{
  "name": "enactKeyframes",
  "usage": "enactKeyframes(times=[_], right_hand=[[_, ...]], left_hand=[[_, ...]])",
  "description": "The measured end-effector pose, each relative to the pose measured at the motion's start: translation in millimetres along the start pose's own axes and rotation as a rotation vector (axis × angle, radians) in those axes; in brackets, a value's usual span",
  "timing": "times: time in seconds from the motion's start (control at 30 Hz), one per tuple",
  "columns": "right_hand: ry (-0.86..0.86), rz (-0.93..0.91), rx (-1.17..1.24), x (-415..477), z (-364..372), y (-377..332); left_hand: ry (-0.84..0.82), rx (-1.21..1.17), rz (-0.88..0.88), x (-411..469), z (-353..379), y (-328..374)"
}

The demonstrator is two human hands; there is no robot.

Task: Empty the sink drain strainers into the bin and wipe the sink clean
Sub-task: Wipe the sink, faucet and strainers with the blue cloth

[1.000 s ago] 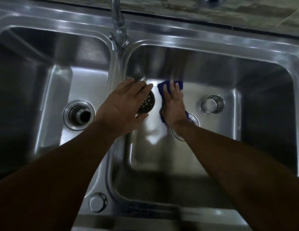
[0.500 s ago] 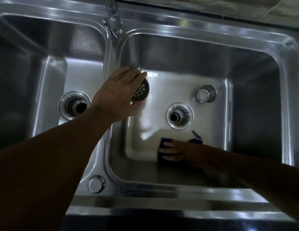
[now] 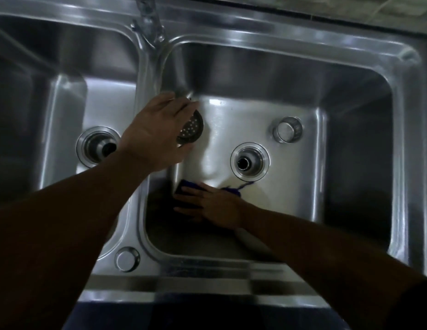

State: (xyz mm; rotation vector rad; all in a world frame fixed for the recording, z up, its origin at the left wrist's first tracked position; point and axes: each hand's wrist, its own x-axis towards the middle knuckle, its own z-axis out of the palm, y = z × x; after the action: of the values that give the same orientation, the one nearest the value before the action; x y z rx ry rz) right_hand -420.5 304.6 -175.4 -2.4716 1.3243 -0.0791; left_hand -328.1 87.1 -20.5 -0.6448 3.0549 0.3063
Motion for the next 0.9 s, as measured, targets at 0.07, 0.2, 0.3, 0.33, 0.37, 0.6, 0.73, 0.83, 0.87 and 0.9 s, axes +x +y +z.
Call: enactKeyframes(times=[0.07,0.2,0.3,0.33,0.37,0.6,0.73,0.83,0.87,0.9], right_hand=[[0.004,0.034,0.020,9,0,-2],[-0.016,0.026,0.051,-51,6,6],[-0.095,0.249,0.052,-127,-2,21],[-0.087,0.345,0.092,-146,-6,24],[-0.060,0.416,0.131,-157,-10,25],[0.351,0.794,0.553,-118,-44,6],[0.840,1.236,1.399,-57,-94,3],[0.875,0.943,2.063,-43,-118,7],[0.862,0.854,2.159,-40,-123,6],[0.849,0.816,2.219,-37,-126,6]], left_hand=[[-0.016,-0.003,-0.009,1,-3,1],[0.015,-0.005,0.003,1,-7,4],[0.009,-0.002,0.015,1,-7,2],[0.007,-0.002,0.020,1,-6,1],[0.009,-0.001,0.023,1,-5,0],[-0.113,0.000,0.056,-1,-9,3],[-0.203,-0.306,-0.027,-4,-20,19],[-0.299,-0.465,0.018,-3,-27,43],[-0.316,-0.490,0.035,-2,-28,49],[-0.325,-0.507,0.044,0,-29,53]])
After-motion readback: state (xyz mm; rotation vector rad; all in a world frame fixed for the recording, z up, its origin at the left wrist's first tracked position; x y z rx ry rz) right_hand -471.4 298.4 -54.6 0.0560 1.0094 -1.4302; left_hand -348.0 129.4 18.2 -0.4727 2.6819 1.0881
